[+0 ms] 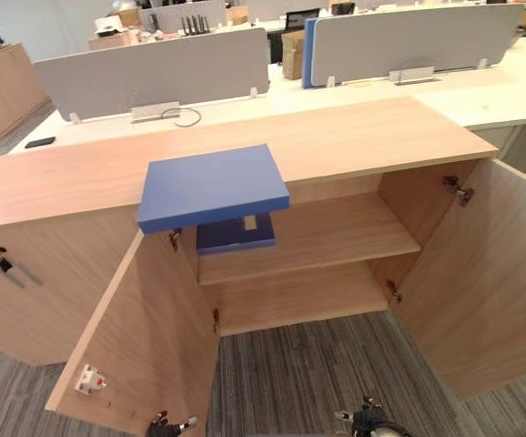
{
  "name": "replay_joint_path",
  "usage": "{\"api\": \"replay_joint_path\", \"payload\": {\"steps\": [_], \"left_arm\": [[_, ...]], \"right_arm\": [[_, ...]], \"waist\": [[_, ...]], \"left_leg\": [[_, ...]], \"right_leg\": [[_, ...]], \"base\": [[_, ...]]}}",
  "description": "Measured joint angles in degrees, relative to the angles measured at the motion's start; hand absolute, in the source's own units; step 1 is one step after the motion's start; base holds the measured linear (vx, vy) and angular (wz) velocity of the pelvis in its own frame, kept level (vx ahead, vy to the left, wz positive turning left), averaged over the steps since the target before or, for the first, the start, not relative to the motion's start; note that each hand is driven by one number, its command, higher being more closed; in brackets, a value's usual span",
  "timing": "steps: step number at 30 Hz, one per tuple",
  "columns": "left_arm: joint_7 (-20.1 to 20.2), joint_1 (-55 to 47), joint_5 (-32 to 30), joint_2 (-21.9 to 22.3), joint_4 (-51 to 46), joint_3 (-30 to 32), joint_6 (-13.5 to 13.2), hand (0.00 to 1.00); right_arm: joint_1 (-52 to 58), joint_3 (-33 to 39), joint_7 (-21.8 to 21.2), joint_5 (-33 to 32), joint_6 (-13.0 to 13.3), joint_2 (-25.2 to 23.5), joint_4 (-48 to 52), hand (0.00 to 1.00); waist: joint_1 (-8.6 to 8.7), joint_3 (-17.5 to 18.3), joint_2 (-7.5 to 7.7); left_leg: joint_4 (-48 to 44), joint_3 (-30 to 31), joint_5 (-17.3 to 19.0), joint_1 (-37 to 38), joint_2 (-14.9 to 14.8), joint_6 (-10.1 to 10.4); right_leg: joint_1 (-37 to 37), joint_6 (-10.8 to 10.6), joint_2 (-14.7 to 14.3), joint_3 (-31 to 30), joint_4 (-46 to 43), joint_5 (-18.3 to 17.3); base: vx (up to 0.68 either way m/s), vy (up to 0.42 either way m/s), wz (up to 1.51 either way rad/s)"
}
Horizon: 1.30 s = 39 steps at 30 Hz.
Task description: Walk over to the cabinet, pick up the folder, carry it to the office cabinet, place the folder inside the office cabinet, then close the office cabinet door
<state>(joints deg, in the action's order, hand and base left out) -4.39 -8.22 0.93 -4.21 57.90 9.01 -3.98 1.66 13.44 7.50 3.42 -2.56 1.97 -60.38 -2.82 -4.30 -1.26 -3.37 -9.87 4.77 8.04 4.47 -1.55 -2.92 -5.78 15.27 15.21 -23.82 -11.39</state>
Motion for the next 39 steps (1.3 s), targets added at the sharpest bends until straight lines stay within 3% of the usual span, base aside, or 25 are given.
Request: {"api": "replay_joint_path", "payload": {"steps": [4, 8, 11, 17, 21, 24, 26, 31, 36, 39], "left_arm": [[6.4, -3.6, 6.4, -3.3, -9.1, -9.2, -0.1, 0.00], [13.3, -7.9, 13.0, -5.2, -21.4, -20.0, 0.0, 0.00], [16.8, -9.6, 17.2, -6.5, -29.7, -24.5, 0.8, 0.00], [21.1, -15.1, 30.3, -21.5, -56.8, -28.9, 1.6, 0.00], [23.2, -17.6, 35.2, -28.6, -72.5, -30.0, 1.7, 0.00], [25.1, -19.1, 38.0, -33.2, -82.0, -26.5, 1.4, 0.00], [26.5, -19.4, 39.3, -35.9, -85.8, -20.8, 0.4, 0.00], [27.0, -19.0, 40.3, -38.3, -88.7, -11.2, -1.6, 0.00], [27.7, -17.7, 42.5, -38.1, -90.5, 0.8, -2.9, 0.00], [25.0, -15.5, 42.0, -34.5, -90.7, 8.1, -5.9, 0.00]], "right_arm": [[0.2, -1.4, -1.5, 0.5, -0.2, -0.1, 0.0, 0.00], [0.4, -4.2, -3.0, 2.4, -0.3, 0.3, 0.1, 0.00], [0.1, -6.2, -4.2, 2.7, -0.2, 0.2, 0.1, 0.00], [-0.1, -6.9, -5.1, 4.6, -0.4, 0.6, -0.3, 0.00], [0.2, -7.0, -5.7, 5.1, -0.3, 1.9, -1.4, 0.00], [0.7, -7.3, -6.2, 6.5, -0.1, 2.6, -2.9, 0.00], [0.9, -7.3, -7.1, 6.8, 0.4, 2.8, -3.0, 0.00], [1.1, -6.0, -8.3, 6.8, 0.8, 3.3, -4.7, 0.00], [1.6, -4.5, -9.0, 6.8, 1.5, 3.4, -5.6, 0.00], [1.5, -3.0, -9.4, 6.7, 1.7, 3.7, -6.8, 0.00]], "waist": [[-0.27, 0.1, 0.23], [0.14, 1.3, 0.35], [0.15, 1.6, 0.41], [0.03, 1.6, 0.37], [-0.11, 1.6, 0.36], [-1.06, 1.8, 0.21], [-1.25, 1.9, 0.20], [-3.10, 2.0, 0.20], [-4.42, 2.9, 0.47], [-5.04, 3.0, 0.50]], "left_leg": [[0.5, 0.9, -0.3, -1.3, -4.1, 2.0], [1.3, 1.3, -0.2, -1.0, -5.5, 2.8], [1.4, 1.6, -0.1, -1.0, -5.7, 3.0], [2.0, 3.3, -0.1, -1.0, -5.4, 2.9], [2.1, 4.6, -0.3, -1.0, -4.9, 2.6], [2.0, 4.8, -0.5, -1.3, -4.9, 2.6], [2.0, 5.9, -0.8, -1.9, -4.9, 2.6], [2.1, 7.1, -1.2, -2.2, -4.7, 2.7], [2.1, 8.3, -1.7, -3.1, -4.5, 2.7], [2.1, 9.8, -1.9, -3.2, -4.3, 2.6]], "right_leg": [[2.9, 1.4, -5.2, 2.4, 8.4, 3.3], [5.4, 1.5, -7.3, 3.6, 13.4, 5.1], [7.5, 1.4, -8.1, 4.2, 16.7, 6.4], [10.3, 1.4, -8.9, 5.6, 22.1, 8.6], [11.9, 1.5, -8.9, 6.9, 24.2, 9.5], [11.8, 1.5, -8.9, 6.9, 24.2, 9.5], [11.7, 1.6, -9.0, 7.6, 24.2, 9.5], [11.8, 1.6, -9.4, 8.3, 24.3, 9.5], [11.1, 1.7, -9.4, 9.3, 24.3, 9.4], [11.4, 1.7, -9.4, 9.7, 24.3, 9.4]], "base": [[0.04, -0.139, 0.07], [0.06, -0.061, 0.05], [0.06, -0.001, 0.05], [0.02, 0.013, 0.12], [-0.03, 0.017, 0.16], [-0.06, 0.014, 0.04], [-0.08, -0.025, 0.15], [-0.05, -0.015, 0.11], [-0.03, 0.000, 0.12], [-0.02, -0.006, 0.08]]}}
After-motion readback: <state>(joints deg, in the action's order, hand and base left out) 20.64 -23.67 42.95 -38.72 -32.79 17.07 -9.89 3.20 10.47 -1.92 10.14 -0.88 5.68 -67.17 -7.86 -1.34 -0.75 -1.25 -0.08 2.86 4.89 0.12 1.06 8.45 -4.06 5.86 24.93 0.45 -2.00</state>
